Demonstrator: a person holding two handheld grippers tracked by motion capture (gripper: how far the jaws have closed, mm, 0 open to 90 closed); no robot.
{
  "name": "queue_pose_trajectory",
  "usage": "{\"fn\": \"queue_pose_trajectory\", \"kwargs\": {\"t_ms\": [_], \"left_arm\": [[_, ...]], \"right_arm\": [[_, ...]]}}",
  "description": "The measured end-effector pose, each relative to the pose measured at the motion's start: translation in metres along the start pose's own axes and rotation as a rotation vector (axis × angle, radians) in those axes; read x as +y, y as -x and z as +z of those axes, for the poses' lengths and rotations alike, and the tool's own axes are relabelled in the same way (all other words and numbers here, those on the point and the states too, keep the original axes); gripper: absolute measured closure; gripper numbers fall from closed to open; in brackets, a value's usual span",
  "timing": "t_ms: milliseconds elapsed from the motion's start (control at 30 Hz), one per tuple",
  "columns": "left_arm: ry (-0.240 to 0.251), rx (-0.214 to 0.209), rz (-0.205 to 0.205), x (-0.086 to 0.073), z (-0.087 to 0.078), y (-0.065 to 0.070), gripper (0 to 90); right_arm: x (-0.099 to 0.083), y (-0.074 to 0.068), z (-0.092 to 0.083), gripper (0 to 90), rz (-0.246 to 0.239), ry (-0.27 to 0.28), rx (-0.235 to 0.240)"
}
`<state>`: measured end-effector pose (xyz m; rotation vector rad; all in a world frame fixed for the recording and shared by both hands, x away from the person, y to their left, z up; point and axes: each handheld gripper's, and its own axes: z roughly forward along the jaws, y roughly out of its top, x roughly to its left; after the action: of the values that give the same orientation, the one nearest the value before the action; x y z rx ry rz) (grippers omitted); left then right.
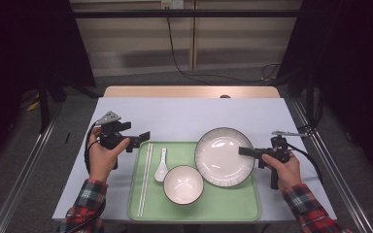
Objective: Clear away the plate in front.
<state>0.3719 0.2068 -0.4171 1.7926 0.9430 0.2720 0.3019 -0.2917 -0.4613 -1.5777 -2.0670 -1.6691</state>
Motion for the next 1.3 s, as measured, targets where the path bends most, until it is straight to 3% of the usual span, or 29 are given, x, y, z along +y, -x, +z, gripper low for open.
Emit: {"fn": "queue_pose_trajectory", "kwargs": {"t_ms": [400, 600, 867, 1067, 1300], "left_arm": [[-0.003, 0.003, -0.007, -0.0006, 0.0000, -0.0004, 2.6], [-0.014, 0.005, 0.005, -0.0011, 0.0002, -0.0008, 2.8], [-0.018, 0.013, 0.007, -0.0014, 0.0010, 0.0001, 2.9], [-0.009, 0.010, 0.005, -0.0005, -0.0004, -0.0001, 3.0], [-0.008, 0.012, 0.002, -0.0007, -0.0003, 0.0000, 3.1]], "right_arm": [[0.0013, 0.0009, -0.0007, 80.8, -0.020, 0.015, -0.008], [0.0010, 0.0017, 0.0013, 80.8, -0.011, -0.013, 0.011], [0.0010, 0.0020, 0.0013, 80.5, -0.019, -0.011, -0.014], [0.0002, 0.0037, 0.0024, 78.2, -0.043, -0.032, -0.064], [-0.0006, 0.0034, 0.0021, 77.2, -0.057, -0.040, -0.079]]}}
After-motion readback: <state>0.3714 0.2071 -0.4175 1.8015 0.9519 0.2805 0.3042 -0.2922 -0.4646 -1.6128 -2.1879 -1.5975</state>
